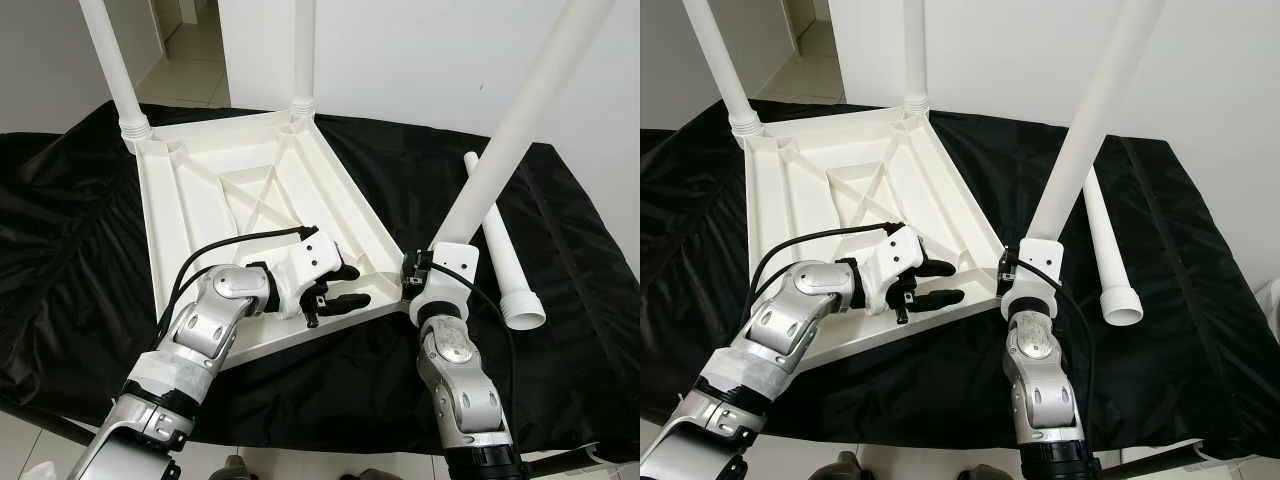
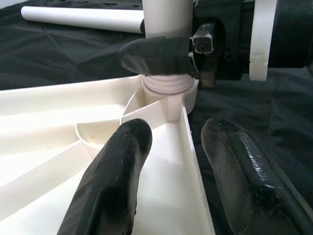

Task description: Building children table

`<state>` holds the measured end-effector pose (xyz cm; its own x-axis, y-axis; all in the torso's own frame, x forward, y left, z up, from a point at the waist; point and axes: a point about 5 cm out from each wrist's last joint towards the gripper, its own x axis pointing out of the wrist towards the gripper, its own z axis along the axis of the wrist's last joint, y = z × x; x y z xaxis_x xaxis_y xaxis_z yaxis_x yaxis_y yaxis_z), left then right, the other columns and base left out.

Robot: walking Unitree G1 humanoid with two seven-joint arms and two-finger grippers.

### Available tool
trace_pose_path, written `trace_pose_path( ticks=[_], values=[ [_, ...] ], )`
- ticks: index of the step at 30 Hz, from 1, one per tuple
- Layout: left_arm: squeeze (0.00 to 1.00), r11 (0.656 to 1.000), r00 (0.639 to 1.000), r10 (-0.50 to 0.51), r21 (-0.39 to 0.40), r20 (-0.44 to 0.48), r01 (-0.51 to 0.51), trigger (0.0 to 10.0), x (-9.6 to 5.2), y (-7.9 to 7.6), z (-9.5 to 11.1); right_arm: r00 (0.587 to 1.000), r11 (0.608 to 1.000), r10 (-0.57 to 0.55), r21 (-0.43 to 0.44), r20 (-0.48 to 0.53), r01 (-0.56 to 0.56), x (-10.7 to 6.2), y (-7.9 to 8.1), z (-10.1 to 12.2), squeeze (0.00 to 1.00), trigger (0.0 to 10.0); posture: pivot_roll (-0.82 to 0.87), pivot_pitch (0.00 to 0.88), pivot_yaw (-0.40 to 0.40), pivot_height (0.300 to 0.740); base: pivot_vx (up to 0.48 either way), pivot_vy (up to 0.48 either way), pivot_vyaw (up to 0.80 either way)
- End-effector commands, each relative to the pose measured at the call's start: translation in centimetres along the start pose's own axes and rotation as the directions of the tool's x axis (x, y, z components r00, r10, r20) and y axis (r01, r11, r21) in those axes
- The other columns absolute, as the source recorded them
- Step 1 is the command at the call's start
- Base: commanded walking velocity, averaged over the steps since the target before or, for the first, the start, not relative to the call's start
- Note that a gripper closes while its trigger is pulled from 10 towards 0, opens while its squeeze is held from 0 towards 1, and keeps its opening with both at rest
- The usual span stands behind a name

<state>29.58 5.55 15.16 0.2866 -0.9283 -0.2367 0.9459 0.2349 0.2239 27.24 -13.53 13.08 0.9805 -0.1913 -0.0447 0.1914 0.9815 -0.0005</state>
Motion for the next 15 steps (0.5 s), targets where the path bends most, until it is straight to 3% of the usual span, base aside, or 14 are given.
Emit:
trace_pose_path(
  ticks=[1,2,7,13,14,15],
  values=[
    [0.00,0.998,0.998,0.058,0.013,-0.006,-0.058,10.0,0.1,0.5,0.1,0.998,0.996,-0.040,0.074,-0.049,0.044,-0.3,0.2,-0.6,0.36,10.0,0.00,0.000,-0.036,0.740,0.000,0.000,0.00],
    [0.00,0.998,0.998,0.058,0.014,-0.005,-0.058,10.0,0.1,0.5,0.1,0.998,0.996,-0.036,0.081,-0.045,0.040,-0.4,0.4,-0.6,1.00,10.0,0.00,0.000,-0.038,0.740,0.000,0.000,0.00],
    [0.00,0.998,0.998,0.059,0.016,-0.003,-0.059,10.0,0.1,0.6,0.2,0.999,0.995,-0.034,0.092,-0.026,0.036,-0.4,0.6,-0.3,1.00,10.0,0.00,0.000,-0.038,0.740,0.000,0.000,0.00],
    [0.00,0.998,0.998,0.063,0.022,-0.001,-0.063,10.0,-0.1,0.7,0.2,0.994,0.989,0.101,0.107,0.040,-0.105,-0.7,-0.2,0.4,1.00,10.0,0.00,0.000,-0.040,0.740,0.000,0.000,0.00],
    [0.00,0.998,0.998,0.063,0.025,-0.001,-0.063,10.0,-0.2,0.7,0.3,0.986,0.983,0.159,0.078,0.055,-0.163,-0.9,-0.8,0.4,0.52,10.0,0.00,0.000,-0.038,0.740,0.000,0.000,0.00],
    [0.00,0.998,0.998,0.063,0.025,-0.001,-0.063,10.0,-0.2,0.7,0.3,0.986,0.983,0.159,0.078,0.055,-0.163,-0.9,-0.8,0.4,0.52,10.0,0.00,0.000,-0.038,0.740,0.000,0.000,0.00]
  ],
)
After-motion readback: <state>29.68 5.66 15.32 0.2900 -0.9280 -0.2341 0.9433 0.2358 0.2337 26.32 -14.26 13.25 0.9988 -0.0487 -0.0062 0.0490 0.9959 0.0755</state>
